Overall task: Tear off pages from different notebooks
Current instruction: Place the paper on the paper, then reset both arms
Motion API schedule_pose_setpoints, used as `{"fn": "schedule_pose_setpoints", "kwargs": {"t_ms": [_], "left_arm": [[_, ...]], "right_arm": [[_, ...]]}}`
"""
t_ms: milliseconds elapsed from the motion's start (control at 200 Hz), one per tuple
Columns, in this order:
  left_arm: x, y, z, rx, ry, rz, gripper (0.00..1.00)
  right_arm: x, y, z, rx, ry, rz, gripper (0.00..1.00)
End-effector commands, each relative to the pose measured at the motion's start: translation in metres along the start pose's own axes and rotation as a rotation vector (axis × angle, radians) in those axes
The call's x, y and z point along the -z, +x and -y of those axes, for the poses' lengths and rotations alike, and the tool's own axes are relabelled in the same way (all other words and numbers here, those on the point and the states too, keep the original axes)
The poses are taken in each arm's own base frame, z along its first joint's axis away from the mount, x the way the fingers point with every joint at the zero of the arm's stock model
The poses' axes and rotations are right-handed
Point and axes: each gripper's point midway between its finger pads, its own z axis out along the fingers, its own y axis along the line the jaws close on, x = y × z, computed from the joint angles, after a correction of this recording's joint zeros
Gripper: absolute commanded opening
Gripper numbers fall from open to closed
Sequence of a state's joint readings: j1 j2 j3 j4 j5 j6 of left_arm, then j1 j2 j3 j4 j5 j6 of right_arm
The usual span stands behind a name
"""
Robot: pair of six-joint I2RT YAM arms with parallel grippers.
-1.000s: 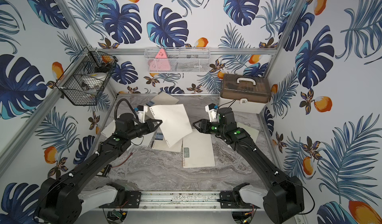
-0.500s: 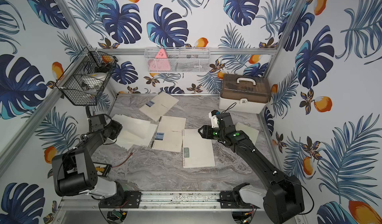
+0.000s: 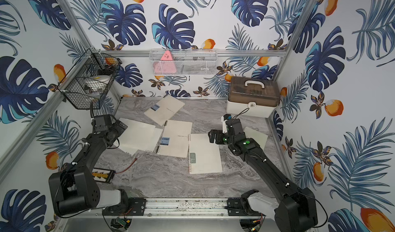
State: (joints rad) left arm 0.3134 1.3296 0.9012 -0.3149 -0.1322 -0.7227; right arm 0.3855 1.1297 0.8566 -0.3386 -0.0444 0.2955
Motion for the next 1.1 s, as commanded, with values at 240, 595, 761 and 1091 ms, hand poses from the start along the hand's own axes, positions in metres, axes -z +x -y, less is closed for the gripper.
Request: {"fn": "schedule_pose_setpoints", "kwargs": {"t_ms": [240, 595, 761, 1091], "left_arm": [[0.039, 0.039, 0.025, -0.305, 0.157, 0.286, 0.99], [0.019, 0.095, 0.036, -0.643, 0.337, 0.378, 0.99], [0.013, 0.111, 0.068, -0.729, 0.482, 0.389, 0.99], [-0.017, 0.124, 0.080, -0.779, 0.557, 0.466, 0.99]], "right_arm": [[-0.004, -0.017, 0.069, 0.233, 0.322, 0.316, 1.00], [-0.036, 0.008, 0.126, 0.113, 0.352, 0.330, 1.00], [-0.056, 0.011, 0.153, 0.056, 0.353, 0.356, 1.00], [-0.086, 0.008, 0.170, 0.077, 0.294, 0.445, 1.00]]}}
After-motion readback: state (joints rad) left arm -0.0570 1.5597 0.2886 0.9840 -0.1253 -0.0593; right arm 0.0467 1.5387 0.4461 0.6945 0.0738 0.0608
